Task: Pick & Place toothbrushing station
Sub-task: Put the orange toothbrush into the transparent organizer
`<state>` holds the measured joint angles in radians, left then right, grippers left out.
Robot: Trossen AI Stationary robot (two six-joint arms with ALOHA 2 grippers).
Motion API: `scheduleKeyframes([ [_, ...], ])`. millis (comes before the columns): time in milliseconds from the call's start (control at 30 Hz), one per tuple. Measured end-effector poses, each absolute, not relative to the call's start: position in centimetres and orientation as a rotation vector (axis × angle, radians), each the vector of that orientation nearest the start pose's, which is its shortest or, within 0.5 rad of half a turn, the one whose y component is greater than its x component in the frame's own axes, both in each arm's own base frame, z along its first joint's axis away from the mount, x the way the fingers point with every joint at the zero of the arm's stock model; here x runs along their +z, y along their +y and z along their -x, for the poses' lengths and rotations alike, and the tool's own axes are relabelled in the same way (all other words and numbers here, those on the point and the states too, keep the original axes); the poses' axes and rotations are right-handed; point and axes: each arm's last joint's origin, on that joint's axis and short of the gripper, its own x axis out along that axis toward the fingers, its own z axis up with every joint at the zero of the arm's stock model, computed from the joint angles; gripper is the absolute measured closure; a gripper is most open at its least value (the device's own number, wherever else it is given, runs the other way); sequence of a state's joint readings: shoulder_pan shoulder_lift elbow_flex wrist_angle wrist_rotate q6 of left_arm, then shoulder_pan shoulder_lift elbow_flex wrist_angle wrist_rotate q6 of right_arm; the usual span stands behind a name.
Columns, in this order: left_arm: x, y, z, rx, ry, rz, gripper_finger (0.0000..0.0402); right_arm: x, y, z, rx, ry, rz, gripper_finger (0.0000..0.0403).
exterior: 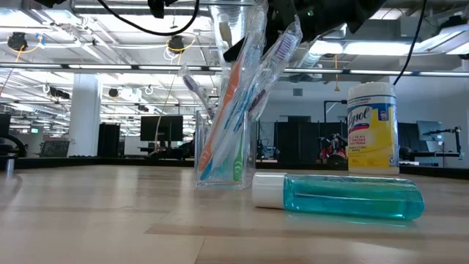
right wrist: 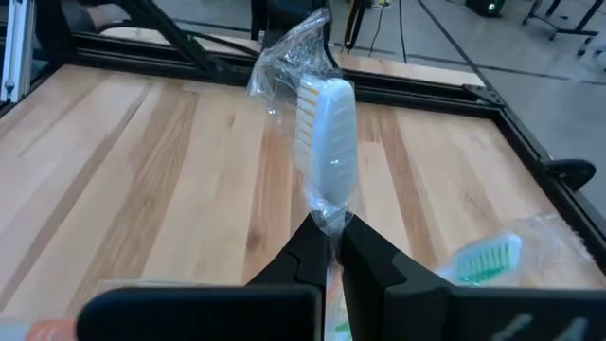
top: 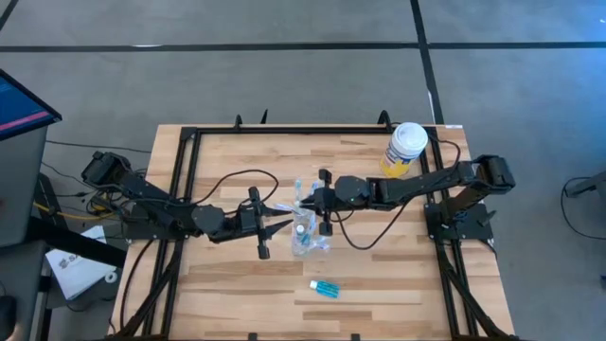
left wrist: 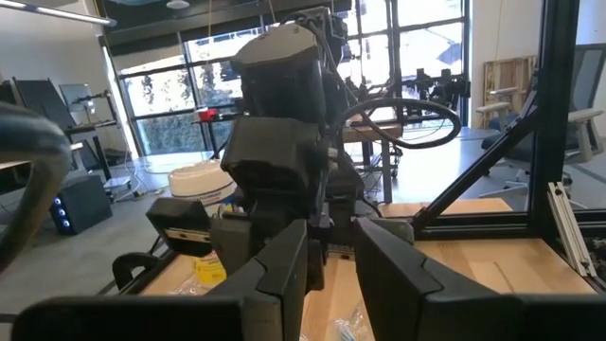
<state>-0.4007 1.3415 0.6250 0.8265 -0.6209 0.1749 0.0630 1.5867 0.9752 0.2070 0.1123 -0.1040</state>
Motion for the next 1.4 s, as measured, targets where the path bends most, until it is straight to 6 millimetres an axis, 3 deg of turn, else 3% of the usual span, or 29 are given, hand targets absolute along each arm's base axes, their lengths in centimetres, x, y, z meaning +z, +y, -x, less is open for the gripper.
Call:
scheduleKeyframes([
  [400, 25.5, -9.2, -26.0, 0.228, -0.076, -0.120, 0.0315, 23.6, 1.7, -34.9, -0.023, 0.404, 0.134, 0.0398],
  [633, 25.5, -9.2, -26.0, 0.228, -0.076, -0.120, 0.0315, 21.1, 1.2, -33.5, -0.018, 0.337, 0.087, 0.0397],
  [1100, 25.5, -9.2, -26.0, 0.227, -0.076, -0.120, 0.0315, 18.8, -0.1, -31.6, -0.057, 0.248, 0.036, 0.0395],
  [1400, 25.5, -9.2, -26.0, 0.227, -0.076, -0.120, 0.0315, 18.4, -0.3, -31.5, -0.049, 0.244, 0.035, 0.0394],
])
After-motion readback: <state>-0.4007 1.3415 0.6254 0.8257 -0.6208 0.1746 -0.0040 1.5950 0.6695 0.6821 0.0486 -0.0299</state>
